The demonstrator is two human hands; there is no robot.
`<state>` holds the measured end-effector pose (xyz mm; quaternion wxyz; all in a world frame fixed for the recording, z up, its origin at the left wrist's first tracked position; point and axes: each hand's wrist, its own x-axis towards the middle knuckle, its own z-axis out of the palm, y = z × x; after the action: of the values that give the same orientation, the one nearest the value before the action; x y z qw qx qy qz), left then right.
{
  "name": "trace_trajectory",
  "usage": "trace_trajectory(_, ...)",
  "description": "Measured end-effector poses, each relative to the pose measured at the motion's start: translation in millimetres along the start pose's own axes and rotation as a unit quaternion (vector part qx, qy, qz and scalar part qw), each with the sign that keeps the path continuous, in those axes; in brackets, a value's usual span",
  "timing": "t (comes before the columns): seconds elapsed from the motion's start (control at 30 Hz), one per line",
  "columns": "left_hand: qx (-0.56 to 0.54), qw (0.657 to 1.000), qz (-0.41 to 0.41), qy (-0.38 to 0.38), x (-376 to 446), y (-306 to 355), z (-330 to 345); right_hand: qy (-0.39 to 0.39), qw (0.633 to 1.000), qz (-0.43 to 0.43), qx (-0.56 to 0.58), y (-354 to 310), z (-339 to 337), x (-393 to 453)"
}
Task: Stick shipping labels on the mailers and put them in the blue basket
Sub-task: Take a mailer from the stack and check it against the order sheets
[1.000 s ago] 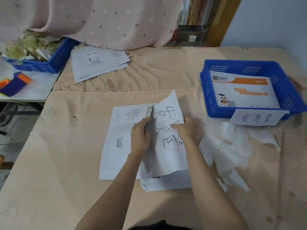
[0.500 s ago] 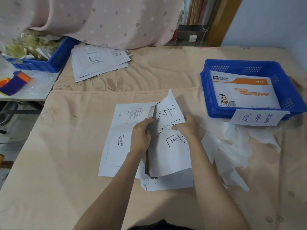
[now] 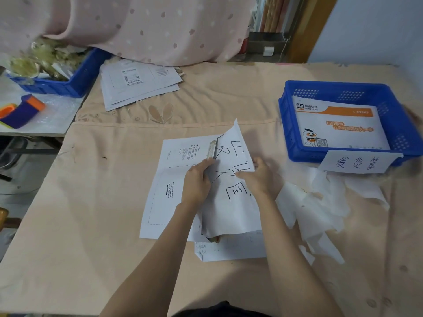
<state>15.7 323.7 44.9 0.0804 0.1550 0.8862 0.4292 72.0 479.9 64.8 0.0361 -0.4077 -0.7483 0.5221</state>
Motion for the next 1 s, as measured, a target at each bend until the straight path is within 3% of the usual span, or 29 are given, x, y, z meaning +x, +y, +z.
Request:
trace_trajectory(0.07,0.005,1.000,-0.009,0.002,1.6,-1.7,1.3,0.015,0.998,0.007,-0.056,-3.0,2.2,-1.5)
trace_trajectory(0.17,0.023,1.000,-0.020,0.001,2.3,-5.3,5.5,0.075,0.965,-0.016,-0.252,-3.5,9.9,-3.1)
trace_trajectory(0.23,0.029,0.999,-0.023,-0.004,2.0,-6.6,7.8,0.134,0.936,-0.096,-0.310,-0.5,21.0,-9.0)
trace_trajectory(0.33,0.031,0.999,-0.016,-0.007,2.4,-10.2,9.9,0.192,0.907,-0.273,-0.256,0.5,31.7,-18.6)
trace_trajectory(0.37,0.031,0.999,-0.012,-0.008,2.8,-10.5,10.0,0.128,0.921,-0.301,-0.212,0.3,31.9,-20.1)
trace_trajectory(0.43,0.032,0.999,-0.009,-0.005,4.1,-9.5,8.9,-0.119,0.954,-0.227,-0.154,-3.7,29.7,-22.9)
trace_trajectory(0.47,0.032,0.999,-0.012,0.000,4.7,-8.4,8.5,-0.249,0.939,-0.159,-0.175,-1.1,31.6,-22.0)
trace_trajectory(0.5,0.031,0.999,-0.015,0.005,5.0,-7.1,8.3,-0.333,0.909,-0.114,-0.223,1.2,33.8,-22.0)
trace_trajectory(0.53,0.024,0.999,-0.018,0.009,5.5,-5.9,8.3,-0.367,0.883,-0.108,-0.272,4.3,37.2,-22.6)
trace_trajectory(0.63,-0.006,0.999,-0.027,0.021,7.6,-4.3,8.0,-0.388,0.835,-0.161,-0.357,15.6,47.9,-25.8)
trace_trajectory(0.7,-0.022,0.999,-0.028,0.029,9.0,-2.5,7.3,-0.385,0.823,-0.171,-0.381,16.7,48.8,-33.6)
trace_trajectory(1.0,-0.110,0.989,-0.067,0.068,11.2,8.4,0.2,-0.285,0.828,-0.210,-0.436,35.2,54.4,-34.6)
